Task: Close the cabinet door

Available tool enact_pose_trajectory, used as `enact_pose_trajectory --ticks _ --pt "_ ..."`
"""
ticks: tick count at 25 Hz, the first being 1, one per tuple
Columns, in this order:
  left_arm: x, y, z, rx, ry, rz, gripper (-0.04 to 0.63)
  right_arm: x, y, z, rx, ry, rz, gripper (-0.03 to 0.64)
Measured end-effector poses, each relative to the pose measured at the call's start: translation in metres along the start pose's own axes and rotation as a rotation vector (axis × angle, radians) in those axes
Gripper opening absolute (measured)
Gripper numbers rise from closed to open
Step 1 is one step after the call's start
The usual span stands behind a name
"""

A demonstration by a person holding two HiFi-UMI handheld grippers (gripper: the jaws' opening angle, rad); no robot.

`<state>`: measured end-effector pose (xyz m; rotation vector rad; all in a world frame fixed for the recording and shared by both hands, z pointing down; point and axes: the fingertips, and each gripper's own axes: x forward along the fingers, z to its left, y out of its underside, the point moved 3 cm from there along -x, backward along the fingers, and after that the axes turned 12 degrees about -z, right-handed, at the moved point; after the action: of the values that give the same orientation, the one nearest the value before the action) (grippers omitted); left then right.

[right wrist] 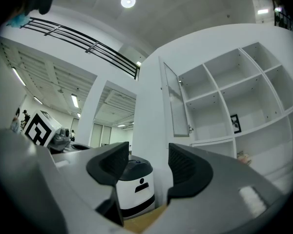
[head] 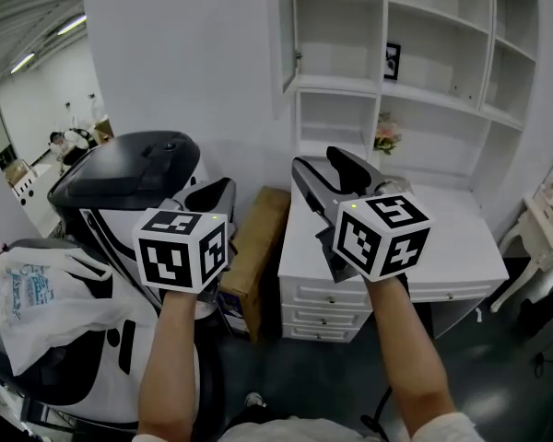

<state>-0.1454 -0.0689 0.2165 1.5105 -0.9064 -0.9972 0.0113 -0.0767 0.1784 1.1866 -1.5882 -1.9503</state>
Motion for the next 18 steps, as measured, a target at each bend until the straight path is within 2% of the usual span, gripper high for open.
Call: enact_pose_trajectory --ticks 8,18 --pt "0.031 0.012 0.028 -0.015 -0.009 -0.016 0.005 0.042 0.019 -0.016 0.000 0.000 0.001 0.255" --pt "0.108 0.024 0.068 -0.014 0.055 -0.025 0.005 0.118 0.041 -0.043 -0.031 0.024 -0.005 0.259"
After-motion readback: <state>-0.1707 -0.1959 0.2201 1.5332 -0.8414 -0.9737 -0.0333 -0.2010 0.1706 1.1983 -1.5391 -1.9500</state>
